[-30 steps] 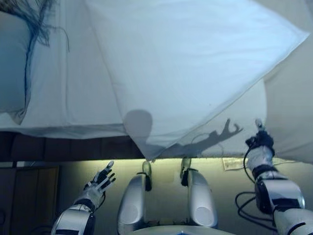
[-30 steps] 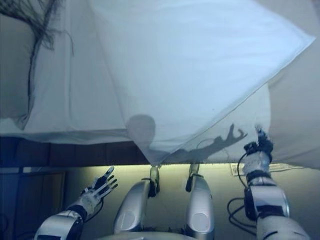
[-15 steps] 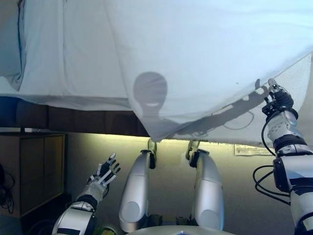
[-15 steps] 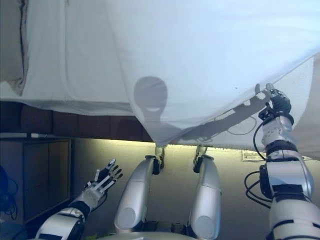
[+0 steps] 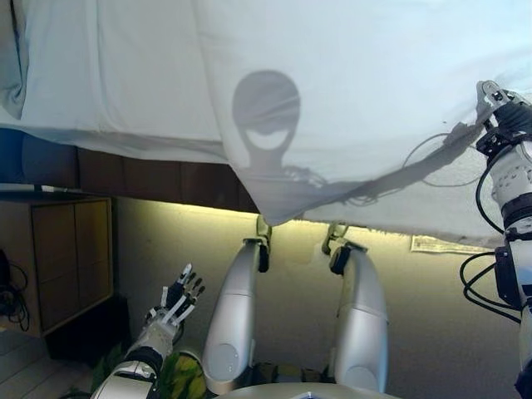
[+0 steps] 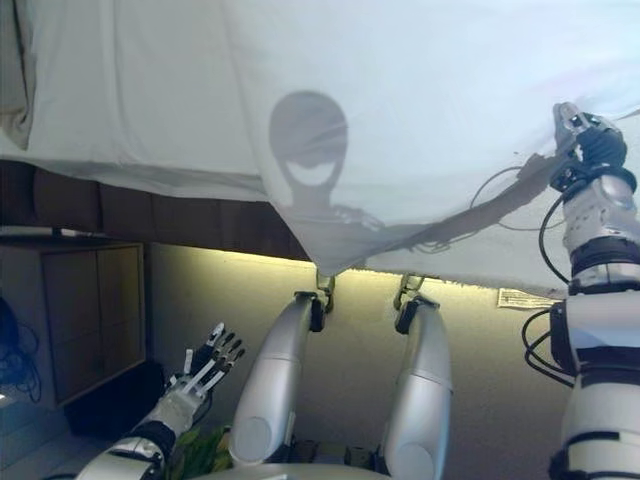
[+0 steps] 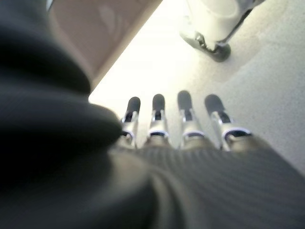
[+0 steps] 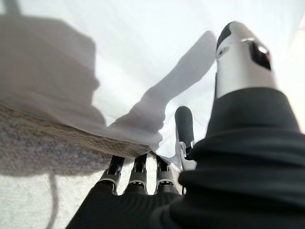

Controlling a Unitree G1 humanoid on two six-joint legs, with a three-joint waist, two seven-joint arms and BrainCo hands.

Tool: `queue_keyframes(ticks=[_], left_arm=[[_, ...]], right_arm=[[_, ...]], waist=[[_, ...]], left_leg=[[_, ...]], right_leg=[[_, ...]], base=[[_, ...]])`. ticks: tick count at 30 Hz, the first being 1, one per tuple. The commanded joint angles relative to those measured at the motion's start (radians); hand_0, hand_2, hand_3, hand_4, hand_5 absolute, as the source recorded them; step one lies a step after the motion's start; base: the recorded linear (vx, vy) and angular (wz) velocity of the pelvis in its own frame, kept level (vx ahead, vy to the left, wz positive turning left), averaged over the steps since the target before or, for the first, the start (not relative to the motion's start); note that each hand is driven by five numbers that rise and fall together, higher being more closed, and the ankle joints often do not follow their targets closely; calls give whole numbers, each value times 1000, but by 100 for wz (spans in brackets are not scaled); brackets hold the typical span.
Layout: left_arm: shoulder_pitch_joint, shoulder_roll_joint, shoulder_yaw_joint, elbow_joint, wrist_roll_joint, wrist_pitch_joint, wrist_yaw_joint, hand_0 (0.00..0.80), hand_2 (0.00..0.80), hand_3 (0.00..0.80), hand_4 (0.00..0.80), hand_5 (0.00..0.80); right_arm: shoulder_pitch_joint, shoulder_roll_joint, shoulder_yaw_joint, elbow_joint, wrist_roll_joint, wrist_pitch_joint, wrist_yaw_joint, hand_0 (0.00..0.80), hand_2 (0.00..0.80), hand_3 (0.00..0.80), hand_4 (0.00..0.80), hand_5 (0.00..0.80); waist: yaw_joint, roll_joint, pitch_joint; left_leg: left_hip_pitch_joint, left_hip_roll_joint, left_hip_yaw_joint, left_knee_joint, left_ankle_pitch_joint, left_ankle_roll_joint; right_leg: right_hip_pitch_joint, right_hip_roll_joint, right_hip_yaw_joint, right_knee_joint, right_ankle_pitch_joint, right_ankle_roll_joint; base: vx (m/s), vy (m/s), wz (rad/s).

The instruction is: Make the bed neatly

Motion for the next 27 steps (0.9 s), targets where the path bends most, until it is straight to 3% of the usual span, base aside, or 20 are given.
queue_keyframes(ticks=[1, 9, 10, 15, 27], left_arm=[[98, 48, -16, -44, -15, -20, -9, 0, 0, 0, 0, 0], [138, 45, 0, -37, 13, -6, -51, 0, 0, 0, 0, 0], [141, 43, 3, -40, 17, -5, -56, 0, 0, 0, 0, 0], [148, 41, 3, -68, 25, -7, -60, 0, 0, 0, 0, 0], [128, 49, 0, -45, 7, -36, -87, 0, 0, 0, 0, 0]], right_arm=[[-129, -68, 75, -60, -21, -43, 18, 0, 0, 0, 0, 0], [-167, -48, 102, -120, -42, -75, 79, 0, 0, 0, 0, 0], [-165, -44, 108, -131, -47, -91, 94, 800, 800, 800, 800, 800], [-114, -51, 80, -156, -9, -71, 173, 800, 800, 800, 800, 800], [-63, -17, 38, -107, 6, -47, 226, 800, 800, 800, 800, 800]], waist=[[18, 39, -2], [27, 50, -2], [28, 48, -2], [25, 36, -2], [27, 9, -2]], left_leg=[[-2, -1, -15, -9, 5, 20], [34, -7, -26, -33, 17, 12], [43, -5, -26, -39, 20, 11], [80, 1, -26, -61, 27, 6], [190, 8, -21, -135, 47, -6]], right_leg=[[24, -4, 60, 16, -25, 64], [49, 6, 51, 16, -41, 50], [58, 8, 49, 9, -40, 50], [98, 10, 37, -10, -39, 50], [224, 16, 6, -97, -21, 56]], base=[[0, 0, 0], [4, 2, 0], [0, 0, 0], [0, 0, 0], [1, 4, -1]])
